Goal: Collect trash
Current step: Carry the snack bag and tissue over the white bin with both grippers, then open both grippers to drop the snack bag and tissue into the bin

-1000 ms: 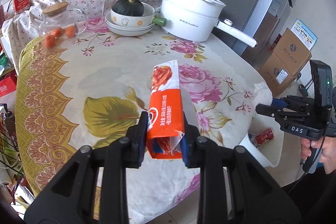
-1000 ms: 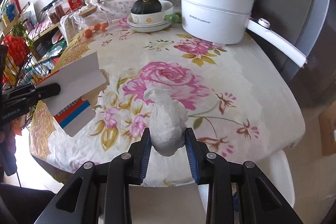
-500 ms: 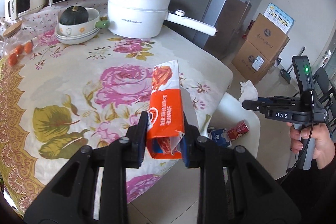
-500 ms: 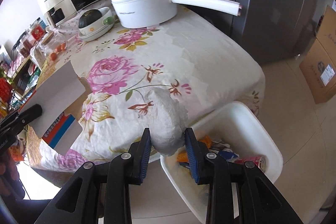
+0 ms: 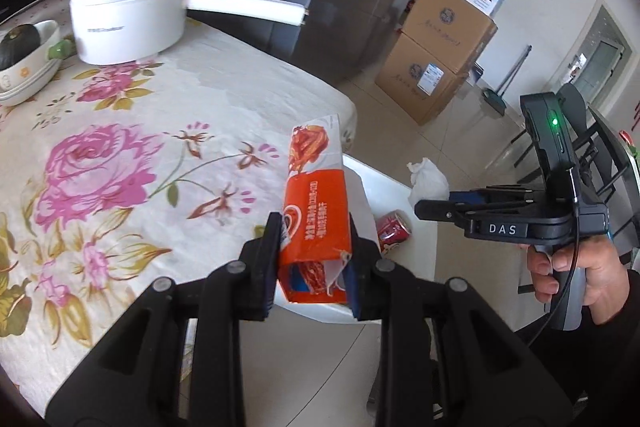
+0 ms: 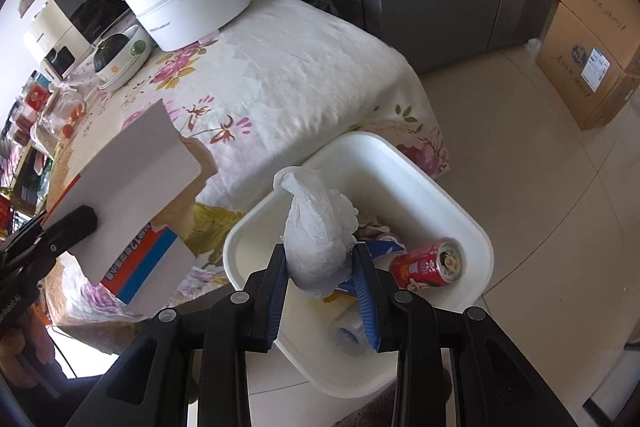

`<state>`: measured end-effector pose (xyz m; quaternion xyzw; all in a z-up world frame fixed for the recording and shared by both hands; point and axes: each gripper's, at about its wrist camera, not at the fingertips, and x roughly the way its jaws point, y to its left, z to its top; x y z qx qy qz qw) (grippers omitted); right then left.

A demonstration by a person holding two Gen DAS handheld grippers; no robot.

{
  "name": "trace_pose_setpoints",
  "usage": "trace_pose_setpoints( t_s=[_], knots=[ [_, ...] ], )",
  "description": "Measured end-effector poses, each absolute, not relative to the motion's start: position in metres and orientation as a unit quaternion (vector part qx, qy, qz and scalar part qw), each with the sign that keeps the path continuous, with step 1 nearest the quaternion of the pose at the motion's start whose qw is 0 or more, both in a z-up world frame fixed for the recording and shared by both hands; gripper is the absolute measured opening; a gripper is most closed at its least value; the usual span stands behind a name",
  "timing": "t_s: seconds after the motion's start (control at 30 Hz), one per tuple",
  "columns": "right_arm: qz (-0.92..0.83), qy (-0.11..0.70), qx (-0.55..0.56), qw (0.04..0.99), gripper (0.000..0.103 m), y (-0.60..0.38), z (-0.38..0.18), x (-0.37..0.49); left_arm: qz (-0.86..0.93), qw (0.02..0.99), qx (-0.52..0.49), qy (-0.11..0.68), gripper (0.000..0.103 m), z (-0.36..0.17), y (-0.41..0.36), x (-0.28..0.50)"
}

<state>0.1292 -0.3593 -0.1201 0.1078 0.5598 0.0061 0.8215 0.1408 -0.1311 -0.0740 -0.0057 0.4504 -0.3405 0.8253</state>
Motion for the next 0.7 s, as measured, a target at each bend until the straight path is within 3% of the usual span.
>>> trace_pose_setpoints(
  t_s=[0.37,0.43,0.5,0.7],
  knots=[
    [-0.022,0.579,0.119,0.806,0.033,-0.402,-0.135,0.116,-0.359,0.812,0.060,0.457,0.032,-0.100,-0.197,0.135],
    [-0.023,0.583,0.119,0.804,0.034,-0.404,-0.137,0.116,-0.348,0.817,0.073,0.455,0.039,-0.102,-0.198,0.135],
    [-0.023,0.585,0.118,0.802,0.034,-0.405,-0.138,0.116,-0.330,0.824,0.075,0.455,0.068,-0.103,-0.198,0.135],
    [-0.021,0.588,0.116,0.801,0.034,-0.403,-0.139,0.116,-0.310,0.831,0.077,0.455,0.078,-0.103,-0.191,0.137]
  ],
)
